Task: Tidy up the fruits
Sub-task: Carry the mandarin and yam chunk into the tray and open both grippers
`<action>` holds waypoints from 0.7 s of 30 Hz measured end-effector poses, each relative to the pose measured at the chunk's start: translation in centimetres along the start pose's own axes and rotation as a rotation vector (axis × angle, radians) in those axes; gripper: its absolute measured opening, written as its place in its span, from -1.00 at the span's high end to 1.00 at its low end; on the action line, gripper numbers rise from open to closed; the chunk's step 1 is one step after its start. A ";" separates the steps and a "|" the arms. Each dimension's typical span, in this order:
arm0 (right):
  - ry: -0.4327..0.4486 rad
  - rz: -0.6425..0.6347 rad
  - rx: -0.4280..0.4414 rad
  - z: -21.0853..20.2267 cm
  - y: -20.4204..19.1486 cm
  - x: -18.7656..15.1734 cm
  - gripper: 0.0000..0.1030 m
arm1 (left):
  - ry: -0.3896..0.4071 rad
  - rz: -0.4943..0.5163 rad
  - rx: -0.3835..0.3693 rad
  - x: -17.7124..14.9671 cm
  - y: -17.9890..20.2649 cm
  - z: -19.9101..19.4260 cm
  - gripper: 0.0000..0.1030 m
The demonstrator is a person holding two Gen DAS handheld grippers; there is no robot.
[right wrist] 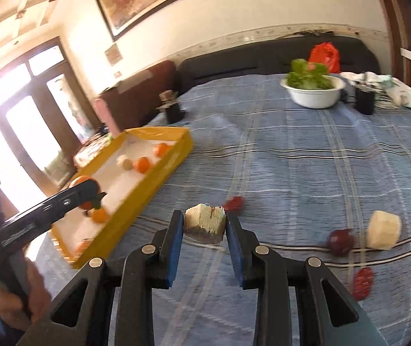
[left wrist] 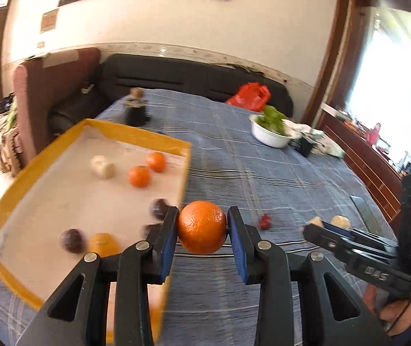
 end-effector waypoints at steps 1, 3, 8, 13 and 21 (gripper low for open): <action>-0.004 -0.008 0.022 0.0 -1.0 0.0 0.36 | 0.005 -0.010 0.016 0.0 -1.1 -0.4 0.37; -0.014 -0.021 0.064 0.1 -2.9 0.0 0.36 | 0.018 -0.042 0.049 0.0 -3.6 -1.4 0.37; -0.070 -0.072 0.154 1.7 -8.2 -0.4 0.36 | 0.030 -0.124 0.127 -0.2 -9.3 -2.7 0.36; -0.126 -0.105 0.221 3.7 -12.5 -1.4 0.36 | 0.006 -0.177 0.179 -1.2 -13.3 -2.7 0.36; -0.190 -0.200 0.209 7.3 -16.4 -2.7 0.35 | -0.035 -0.206 0.205 -2.7 -15.8 -1.9 0.36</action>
Point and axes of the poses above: each gripper's, at about its wrist camera, not at the fingertips, and z roughly the way its jaws point, y to its right, x to its top, the point moved 9 cm from there along z, roughly the way its jaws point, and after that the axes turned 3 degrees about -x, right-handed, at the moved point
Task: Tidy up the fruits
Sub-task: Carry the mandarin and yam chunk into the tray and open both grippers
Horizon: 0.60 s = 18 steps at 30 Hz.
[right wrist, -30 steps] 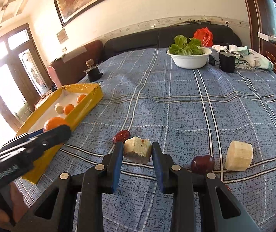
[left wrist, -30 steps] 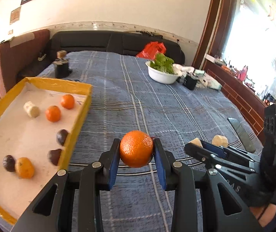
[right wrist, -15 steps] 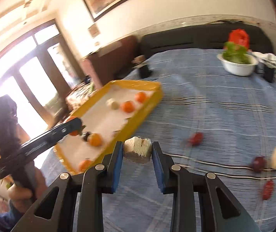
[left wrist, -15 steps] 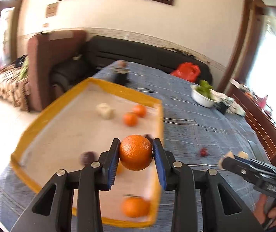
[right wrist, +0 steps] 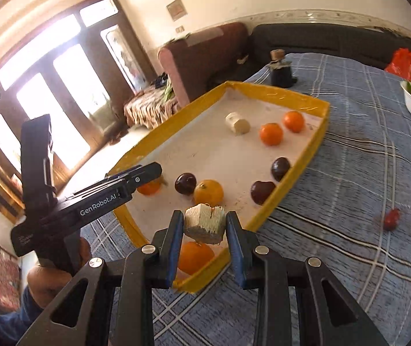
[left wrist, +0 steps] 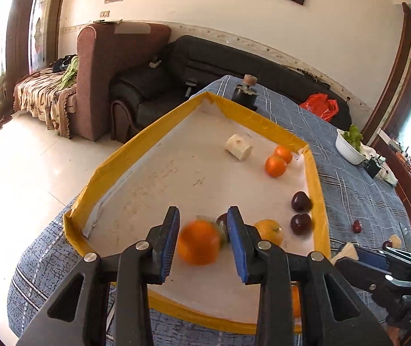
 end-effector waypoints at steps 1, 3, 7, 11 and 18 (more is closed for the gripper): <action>-0.011 -0.005 -0.004 0.6 -0.2 0.0 0.35 | -0.004 0.001 0.003 0.0 -0.1 0.2 0.36; -0.028 -0.008 -0.009 1.5 -0.3 -0.2 0.35 | -0.014 0.002 0.007 -0.2 -0.2 0.5 0.36; -0.055 -0.015 -0.023 3.1 -0.4 -0.3 0.35 | -0.012 0.022 0.027 -0.5 -0.3 0.6 0.36; -0.065 -0.030 -0.036 4.2 -0.5 -0.3 0.35 | -0.010 0.025 0.031 -0.5 -0.4 0.7 0.36; -0.069 -0.070 -0.071 5.1 -1.0 -0.3 0.34 | -0.008 0.024 0.035 -0.3 -0.5 0.7 0.35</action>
Point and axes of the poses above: each gripper's, at about its wrist camera, not at the fingertips, and z roughly the way its jaws point, y to its right, x to its top, the point moved 9 cm from there along z, roughly the way its jaws point, and after that the axes turned 3 degrees about -x, right-handed, at the moved point
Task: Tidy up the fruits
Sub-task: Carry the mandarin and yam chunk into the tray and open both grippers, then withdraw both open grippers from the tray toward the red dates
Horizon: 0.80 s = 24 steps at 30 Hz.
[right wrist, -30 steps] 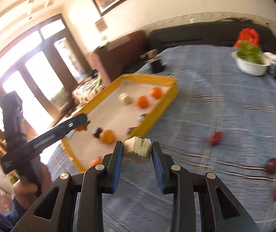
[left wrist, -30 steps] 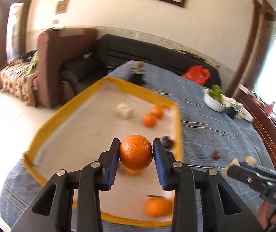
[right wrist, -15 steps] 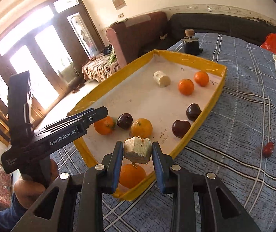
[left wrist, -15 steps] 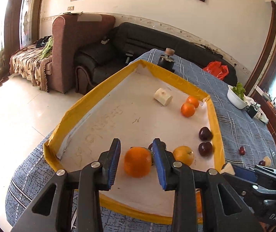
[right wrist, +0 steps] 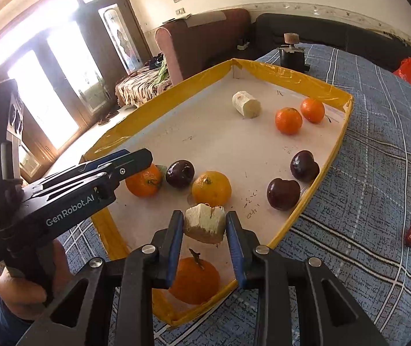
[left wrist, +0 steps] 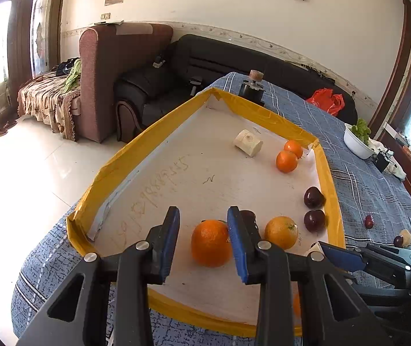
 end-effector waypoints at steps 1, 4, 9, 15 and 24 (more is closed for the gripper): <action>0.002 -0.012 -0.009 0.0 -0.1 0.0 0.31 | 0.001 0.000 0.000 0.0 0.0 0.0 0.34; 0.007 -0.020 0.000 -0.1 -0.4 -0.2 0.16 | 0.002 -0.006 -0.007 0.1 0.0 -0.1 0.23; 0.038 -0.026 0.005 -1.3 -0.5 -0.2 -0.02 | 0.010 -0.032 -0.024 0.3 -0.2 -0.6 -0.02; 0.069 0.015 0.030 -3.2 0.5 -0.2 -0.02 | 0.045 -0.032 -0.031 0.9 0.4 -1.7 -0.22; 0.118 0.062 0.012 -6.9 2.9 -0.8 -0.08 | 0.088 0.017 -0.060 1.9 3.3 -3.5 -0.42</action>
Point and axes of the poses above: each gripper's, at about its wrist camera, not at the fingertips, and z roughly the way its jaws point, y to its right, x to its top, the point moved 9 cm from there along z, roughly the way its jaws point, and after that the axes turned 3 degrees about -x, right-handed, at the moved point
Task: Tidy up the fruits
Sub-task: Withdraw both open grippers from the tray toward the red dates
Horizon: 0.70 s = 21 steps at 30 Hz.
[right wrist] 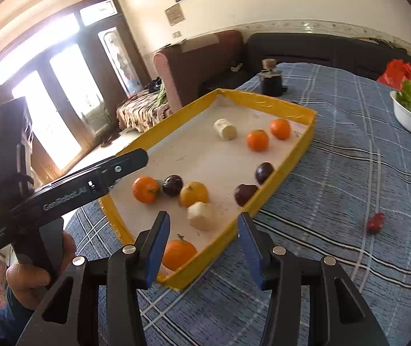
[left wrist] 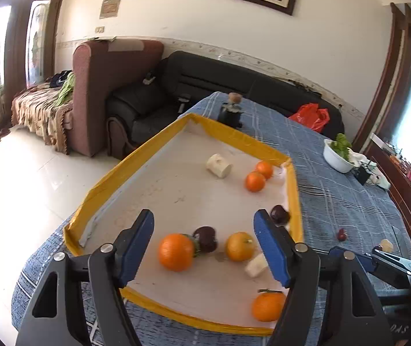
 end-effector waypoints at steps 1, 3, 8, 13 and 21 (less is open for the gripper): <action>0.006 0.017 -0.013 -0.6 0.8 0.0 -0.08 | 0.004 0.015 -0.006 0.1 0.7 -0.2 -0.43; 0.015 0.041 -0.022 -1.4 2.0 0.0 -0.08 | 0.003 0.034 -0.016 0.3 2.0 -0.3 -0.50; 0.047 0.111 -0.068 -4.3 5.8 -0.3 -0.08 | -0.026 0.086 -0.062 0.0 5.4 0.0 -0.54; 0.096 0.209 -0.104 -8.0 10.4 -1.3 -0.08 | -0.039 0.127 -0.119 -0.8 9.3 0.1 -0.54; 0.141 0.328 -0.277 -14.3 18.7 -4.3 -0.07 | -0.140 0.248 -0.252 -3.8 16.7 1.3 -0.54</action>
Point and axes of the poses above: each gripper's, at about its wrist camera, not at the fingertips, and z roughly the way its jaws point, y to its right, x to its top, the point moved 9 cm from there along z, roughly the way its jaws point, and after that the axes turned 3 degrees about -x, right-handed, at the moved point
